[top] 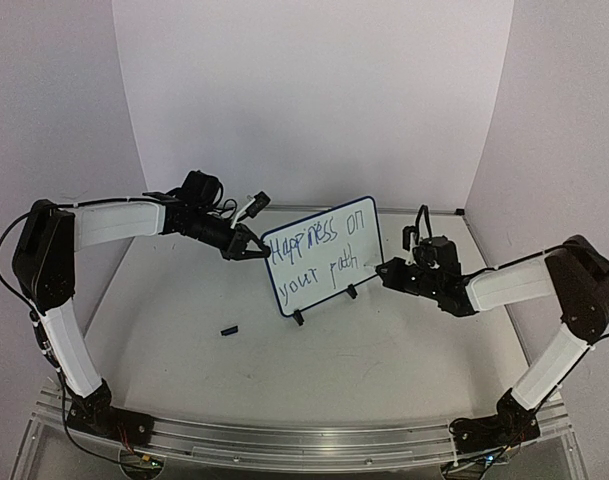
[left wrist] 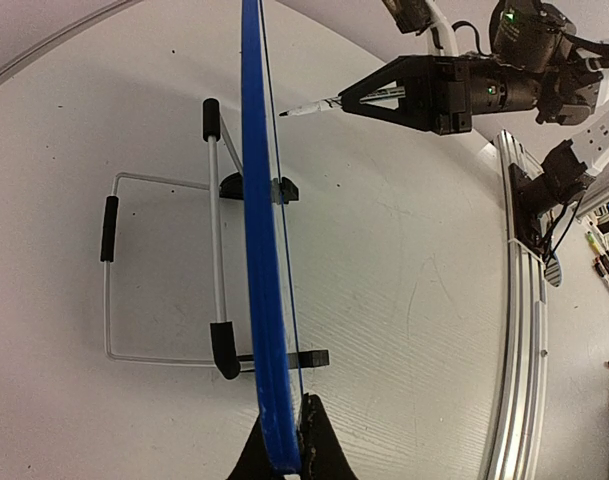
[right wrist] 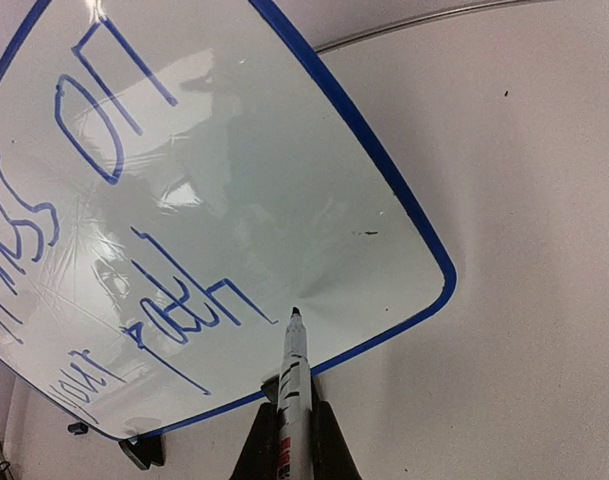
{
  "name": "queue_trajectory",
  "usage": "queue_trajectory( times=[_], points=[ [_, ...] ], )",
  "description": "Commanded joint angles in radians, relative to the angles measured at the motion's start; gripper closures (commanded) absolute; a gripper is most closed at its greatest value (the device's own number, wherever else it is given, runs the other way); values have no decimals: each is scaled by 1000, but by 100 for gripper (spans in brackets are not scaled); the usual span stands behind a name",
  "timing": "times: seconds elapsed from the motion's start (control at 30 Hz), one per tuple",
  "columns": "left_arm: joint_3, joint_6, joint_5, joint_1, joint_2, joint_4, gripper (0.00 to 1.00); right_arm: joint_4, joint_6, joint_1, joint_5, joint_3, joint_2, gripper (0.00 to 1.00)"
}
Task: Write a sentence on the whiteboard
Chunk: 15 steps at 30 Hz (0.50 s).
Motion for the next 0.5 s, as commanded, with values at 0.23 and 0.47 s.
queue_trajectory(
  times=[0.23, 0.47],
  points=[
    [-19, 60, -96, -27, 21, -104, 100, 17, -16, -5, 1, 40, 43, 100],
    [-19, 61, -96, -28, 22, -103, 100, 24, -16, -5, -4, 53, 63, 100]
  ],
)
